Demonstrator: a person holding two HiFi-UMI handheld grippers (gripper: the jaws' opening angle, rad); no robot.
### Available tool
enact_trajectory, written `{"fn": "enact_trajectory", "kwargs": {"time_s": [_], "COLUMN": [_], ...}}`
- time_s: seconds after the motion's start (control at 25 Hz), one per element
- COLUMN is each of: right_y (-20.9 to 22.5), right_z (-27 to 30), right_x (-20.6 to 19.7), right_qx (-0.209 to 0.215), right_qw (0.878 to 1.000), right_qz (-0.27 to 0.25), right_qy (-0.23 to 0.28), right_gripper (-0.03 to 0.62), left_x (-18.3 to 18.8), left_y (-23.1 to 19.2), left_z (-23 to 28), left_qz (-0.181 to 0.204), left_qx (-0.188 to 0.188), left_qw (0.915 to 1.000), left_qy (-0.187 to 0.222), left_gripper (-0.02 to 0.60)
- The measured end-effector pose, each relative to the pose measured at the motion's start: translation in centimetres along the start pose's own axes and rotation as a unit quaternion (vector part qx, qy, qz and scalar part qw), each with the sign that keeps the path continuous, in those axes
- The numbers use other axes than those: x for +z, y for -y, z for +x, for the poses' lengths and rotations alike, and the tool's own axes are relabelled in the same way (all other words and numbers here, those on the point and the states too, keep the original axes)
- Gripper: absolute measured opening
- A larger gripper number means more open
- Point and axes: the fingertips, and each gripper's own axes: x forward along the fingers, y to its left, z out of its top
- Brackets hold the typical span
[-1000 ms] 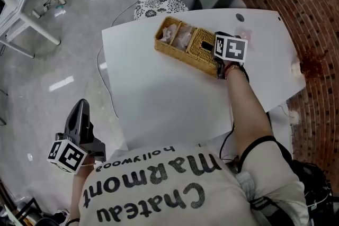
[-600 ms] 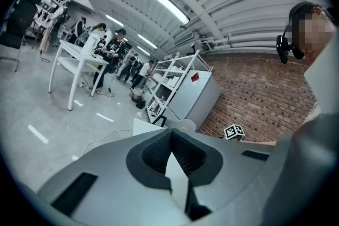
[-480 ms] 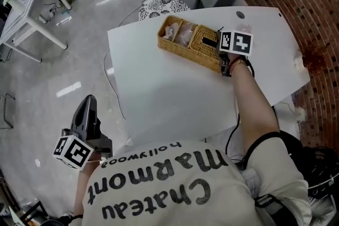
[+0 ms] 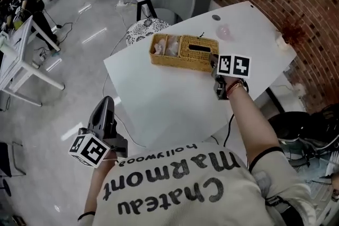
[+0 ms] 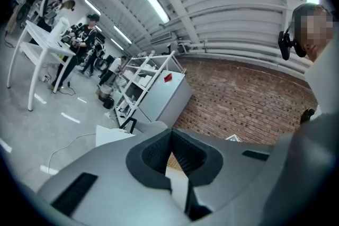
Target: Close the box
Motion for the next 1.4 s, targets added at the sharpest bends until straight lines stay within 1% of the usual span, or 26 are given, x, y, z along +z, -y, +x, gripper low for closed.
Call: {"fn": "enact_trajectory", "kwargs": {"time_s": [0.08,0.2,0.28,0.36,0.48,0.6,0.76,0.84,0.96,1.08,1.16,1.32,1.4], "right_y": [-1.2,-3.6,-5.3,-7.1,-10.1,-13.3,-17.4,-19.1,-21.0,-22.0,-22.2,-21.8,-21.9], "right_z": [-2.0,-4.3,-5.7,-7.2,-9.5,-11.6,-14.1,-15.5,-17.8,-19.5,-19.9,-20.2,-20.5], "right_x": [-1.5,-4.4,-6.3,-8.2,-10.1,-11.0,-12.5,-13.2,-13.3,-13.7,-14.6,-16.7,-17.5], "right_qx": [0.002,0.007,0.006,0.007,0.018,0.03,0.065,0.076,0.089,0.101,0.091,0.053,0.047], "right_qw": [1.0,0.999,0.999,0.998,0.994,0.99,0.982,0.98,0.974,0.971,0.973,0.98,0.982], "right_qz": [0.02,0.035,0.042,0.063,0.108,0.127,0.155,0.159,0.163,0.154,0.147,0.122,0.113], "right_qy": [0.008,0.004,0.0,0.002,0.02,0.051,0.082,0.095,0.13,0.155,0.154,0.146,0.145], "right_gripper": [0.05,0.049,0.047,0.044,0.031,0.021,0.021,0.018,0.003,0.003,0.003,0.003,0.003], "left_x": [0.2,0.5,0.5,0.3,-0.2,-0.5,-0.5,-0.4,0.0,0.0,-0.1,-0.3,-0.3], "left_y": [0.4,1.0,1.4,1.5,1.1,0.3,-0.6,-0.9,-1.2,-1.7,-2.2,-2.6,-2.4], "left_z": [0.1,-0.4,-1.1,-2.1,-4.1,-6.1,-9.0,-10.4,-12.3,-13.9,-14.7,-15.7,-16.0], "left_qz": [0.002,0.003,0.004,0.003,-0.005,-0.009,-0.01,-0.009,-0.005,-0.001,0.003,0.008,0.01], "left_qx": [-0.023,-0.056,-0.076,-0.092,-0.103,-0.11,-0.118,-0.124,-0.13,-0.121,-0.117,-0.119,-0.124], "left_qw": [0.9997,0.9982,0.9966,0.995,0.9934,0.9922,0.9907,0.9898,0.989,0.9898,0.99,0.9895,0.9888], "left_qy": [-0.009,-0.022,-0.03,-0.038,-0.05,-0.058,-0.067,-0.07,-0.071,-0.075,-0.079,-0.082,-0.083], "left_gripper": [0.002,0.002,0.002,0.002,0.002,0.002,0.002,0.002,0.002,0.002,0.002,0.002,0.002]}}
